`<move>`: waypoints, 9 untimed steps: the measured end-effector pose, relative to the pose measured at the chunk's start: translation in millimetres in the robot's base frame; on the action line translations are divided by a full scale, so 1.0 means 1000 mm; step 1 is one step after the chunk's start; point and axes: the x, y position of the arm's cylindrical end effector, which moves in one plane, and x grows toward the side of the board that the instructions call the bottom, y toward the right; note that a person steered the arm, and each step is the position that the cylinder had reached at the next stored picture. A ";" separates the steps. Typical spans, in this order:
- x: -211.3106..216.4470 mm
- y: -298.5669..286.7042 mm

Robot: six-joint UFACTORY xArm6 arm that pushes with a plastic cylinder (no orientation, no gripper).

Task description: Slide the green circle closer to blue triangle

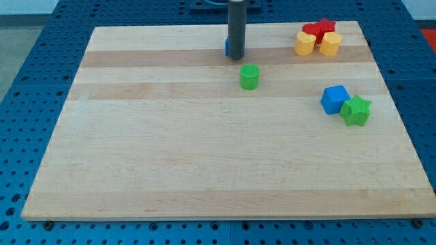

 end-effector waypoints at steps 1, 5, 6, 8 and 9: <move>-0.017 0.000; 0.037 0.029; 0.057 0.060; 0.108 0.060; 0.099 0.046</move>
